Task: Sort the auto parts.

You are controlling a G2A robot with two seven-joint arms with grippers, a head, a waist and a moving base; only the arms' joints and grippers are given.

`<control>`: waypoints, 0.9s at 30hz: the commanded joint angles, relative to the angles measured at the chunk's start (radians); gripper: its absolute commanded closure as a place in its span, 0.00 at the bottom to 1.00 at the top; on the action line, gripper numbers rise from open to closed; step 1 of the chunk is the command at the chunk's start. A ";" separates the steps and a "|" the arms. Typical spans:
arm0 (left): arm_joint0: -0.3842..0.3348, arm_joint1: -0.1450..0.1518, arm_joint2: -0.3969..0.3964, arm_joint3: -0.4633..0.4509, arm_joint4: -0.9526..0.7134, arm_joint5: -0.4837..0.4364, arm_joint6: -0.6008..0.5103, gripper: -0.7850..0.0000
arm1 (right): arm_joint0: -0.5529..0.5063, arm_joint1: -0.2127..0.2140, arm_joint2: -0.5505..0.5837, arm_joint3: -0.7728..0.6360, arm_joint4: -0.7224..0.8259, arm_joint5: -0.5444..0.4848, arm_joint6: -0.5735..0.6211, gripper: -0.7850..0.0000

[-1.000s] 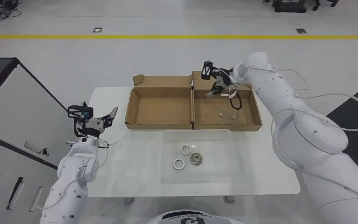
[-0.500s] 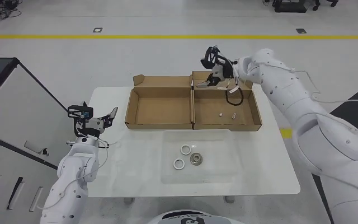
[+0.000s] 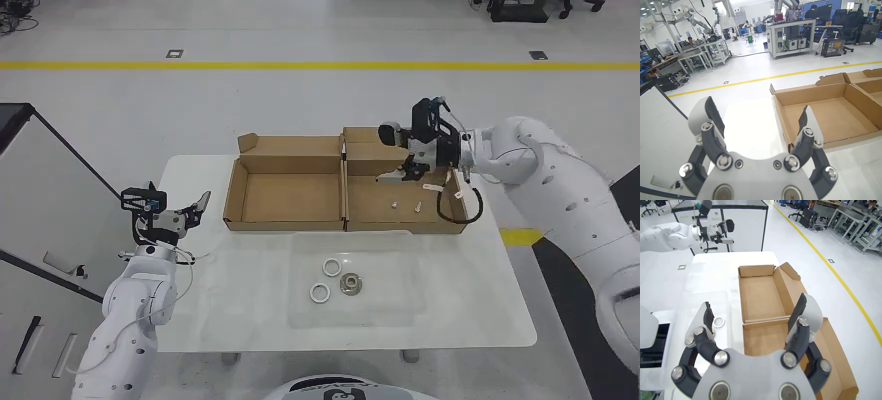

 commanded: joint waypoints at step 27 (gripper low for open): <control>0.000 0.000 0.000 0.000 0.000 0.000 0.000 0.00 | -0.445 0.266 0.391 -0.292 0.342 0.000 0.084 0.00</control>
